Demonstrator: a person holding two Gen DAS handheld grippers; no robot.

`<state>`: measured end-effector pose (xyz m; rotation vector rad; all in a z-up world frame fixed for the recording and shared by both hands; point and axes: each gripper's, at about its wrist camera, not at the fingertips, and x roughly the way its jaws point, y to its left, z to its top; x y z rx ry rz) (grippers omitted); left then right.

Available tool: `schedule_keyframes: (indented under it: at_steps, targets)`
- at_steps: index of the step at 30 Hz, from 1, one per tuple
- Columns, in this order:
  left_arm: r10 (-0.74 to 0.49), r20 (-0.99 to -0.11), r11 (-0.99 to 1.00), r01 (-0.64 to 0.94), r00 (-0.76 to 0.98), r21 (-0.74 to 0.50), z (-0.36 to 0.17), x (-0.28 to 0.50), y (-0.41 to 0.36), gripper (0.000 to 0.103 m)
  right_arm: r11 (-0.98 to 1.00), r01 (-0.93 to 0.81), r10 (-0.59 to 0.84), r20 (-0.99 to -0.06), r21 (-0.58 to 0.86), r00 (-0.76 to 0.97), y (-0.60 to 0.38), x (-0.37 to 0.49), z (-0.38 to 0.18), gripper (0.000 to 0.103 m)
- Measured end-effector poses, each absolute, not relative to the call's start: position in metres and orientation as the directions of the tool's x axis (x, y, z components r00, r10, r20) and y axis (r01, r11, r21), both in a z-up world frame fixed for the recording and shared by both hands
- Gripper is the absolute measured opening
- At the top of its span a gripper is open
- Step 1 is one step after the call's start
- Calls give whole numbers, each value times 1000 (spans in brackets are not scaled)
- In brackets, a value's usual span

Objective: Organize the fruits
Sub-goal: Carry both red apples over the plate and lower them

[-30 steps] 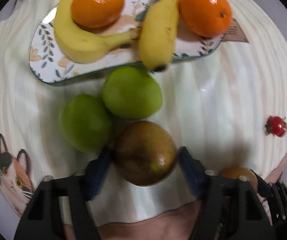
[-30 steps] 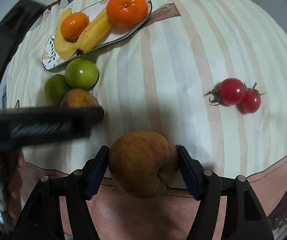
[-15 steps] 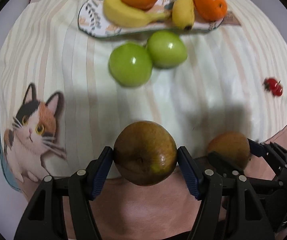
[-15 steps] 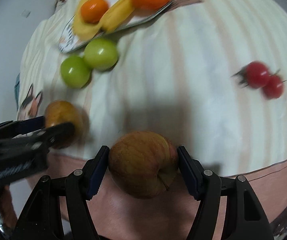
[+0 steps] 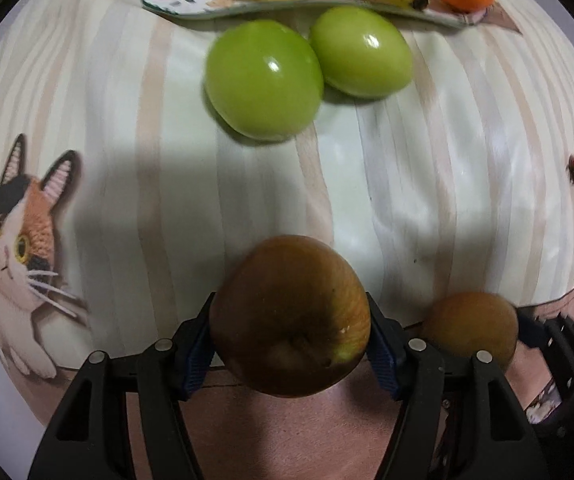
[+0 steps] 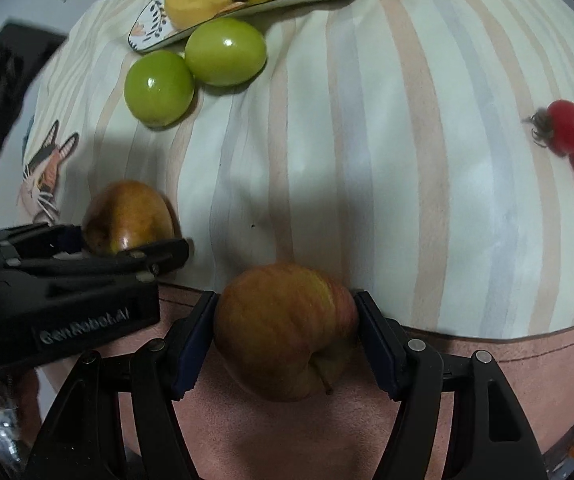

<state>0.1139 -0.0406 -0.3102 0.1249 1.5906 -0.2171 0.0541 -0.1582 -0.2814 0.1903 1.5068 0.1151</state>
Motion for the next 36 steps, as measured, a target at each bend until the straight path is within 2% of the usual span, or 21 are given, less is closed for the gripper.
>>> schedule_keyframes:
  at_steps: [8,14,20,27,36]
  targets:
    - [-76,-996,977,203,55,-64,-264,110,-26,63,974,64,213,-973,219,87,-166,46,-272,70]
    - [-147,-979,975,185,140,-120,-210,112,-19,63,967,69,237,-963,247,129,-182,58,-248,70]
    - [-186,-955,972,185,232,-144,-163,159,-10,63,954,72,268,-938,290,222,-197,97,-203,70]
    - [-147,-957,980,167,249,-107,-173,234,2,63,943,67,286,-895,327,342,-209,204,-154,70]
    - [-89,-975,981,187,205,-50,-219,298,-3,63,943,108,280,-924,316,261,-195,339,-186,70]
